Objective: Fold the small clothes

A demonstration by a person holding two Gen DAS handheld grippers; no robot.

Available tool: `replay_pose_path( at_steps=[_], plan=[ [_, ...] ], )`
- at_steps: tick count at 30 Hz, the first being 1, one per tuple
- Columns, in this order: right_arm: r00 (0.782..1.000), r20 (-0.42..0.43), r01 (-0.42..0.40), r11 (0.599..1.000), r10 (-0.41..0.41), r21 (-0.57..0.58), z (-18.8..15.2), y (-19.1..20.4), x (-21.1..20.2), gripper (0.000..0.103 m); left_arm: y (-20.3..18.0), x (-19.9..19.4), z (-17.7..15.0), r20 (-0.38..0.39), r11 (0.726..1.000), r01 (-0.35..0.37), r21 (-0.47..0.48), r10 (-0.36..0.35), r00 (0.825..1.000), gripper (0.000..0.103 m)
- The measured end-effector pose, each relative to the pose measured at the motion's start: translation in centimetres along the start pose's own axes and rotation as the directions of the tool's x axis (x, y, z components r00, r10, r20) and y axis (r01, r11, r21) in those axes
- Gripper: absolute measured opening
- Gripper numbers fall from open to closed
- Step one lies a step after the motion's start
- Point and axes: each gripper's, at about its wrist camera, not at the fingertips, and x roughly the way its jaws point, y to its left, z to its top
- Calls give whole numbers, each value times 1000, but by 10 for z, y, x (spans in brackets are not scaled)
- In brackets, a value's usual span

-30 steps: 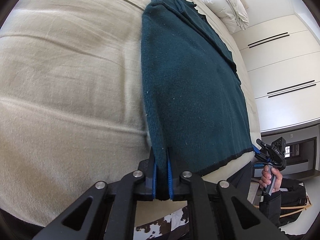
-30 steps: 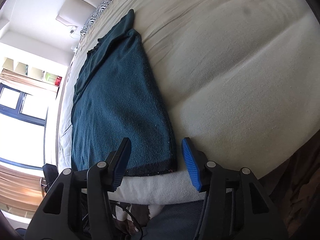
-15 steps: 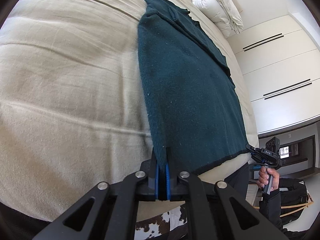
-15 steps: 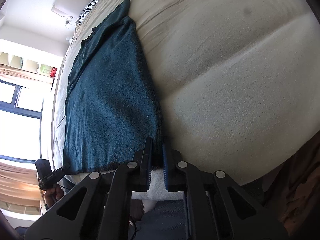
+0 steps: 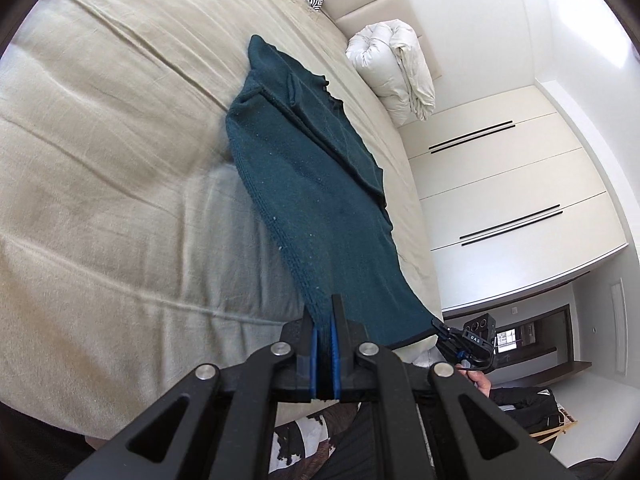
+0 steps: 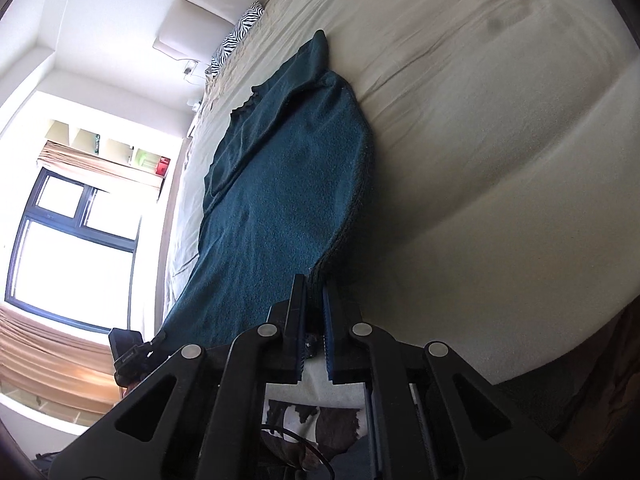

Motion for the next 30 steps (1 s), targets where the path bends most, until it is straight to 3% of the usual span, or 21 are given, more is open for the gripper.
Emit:
replay_pose_path(
  at_steps=[12,22,26,30],
  plan=[
    [986,128,-108,994,104,23,54,32,7,6,1,-1,34,72,982,149,-113,-142,987,7],
    [967,205,-161,987,153,23,129,71,40,7,4,13,104,173,939,267,-218,-232,957,7],
    [964,226,-153,988,142,30,167,79,61,7,11,27,140,219,923,288,-254,-235,947,7],
    [964,245,-117,993,105,35,206,81,84,7,16,47,180,235,925,271,-268,-210,949,7]
  ],
)
